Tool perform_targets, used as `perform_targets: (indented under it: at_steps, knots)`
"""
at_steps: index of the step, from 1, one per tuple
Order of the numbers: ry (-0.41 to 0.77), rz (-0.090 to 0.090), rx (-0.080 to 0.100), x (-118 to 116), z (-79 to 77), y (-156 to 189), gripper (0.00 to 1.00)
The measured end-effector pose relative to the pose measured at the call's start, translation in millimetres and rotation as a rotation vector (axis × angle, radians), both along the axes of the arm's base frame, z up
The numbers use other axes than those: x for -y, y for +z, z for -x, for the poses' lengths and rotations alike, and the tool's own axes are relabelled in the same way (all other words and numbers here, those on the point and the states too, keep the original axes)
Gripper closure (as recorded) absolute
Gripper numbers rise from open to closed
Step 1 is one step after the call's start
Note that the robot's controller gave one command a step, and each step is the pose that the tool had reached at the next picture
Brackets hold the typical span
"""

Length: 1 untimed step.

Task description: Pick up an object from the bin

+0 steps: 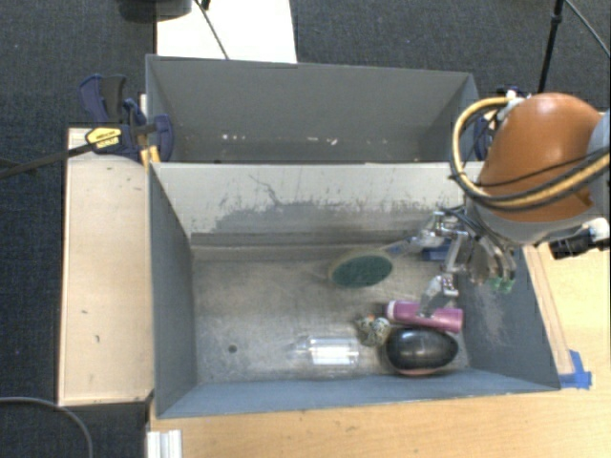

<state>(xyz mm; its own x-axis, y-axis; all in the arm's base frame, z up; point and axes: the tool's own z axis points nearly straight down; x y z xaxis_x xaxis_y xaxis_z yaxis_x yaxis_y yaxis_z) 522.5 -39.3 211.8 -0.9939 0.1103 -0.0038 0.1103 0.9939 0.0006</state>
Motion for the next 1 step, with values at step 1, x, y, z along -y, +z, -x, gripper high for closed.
perform_targets:
  at_steps: [1]
  knots:
    - [0.352, -0.001, 0.005, 3.9, 5.1, -132.4, 0.00]
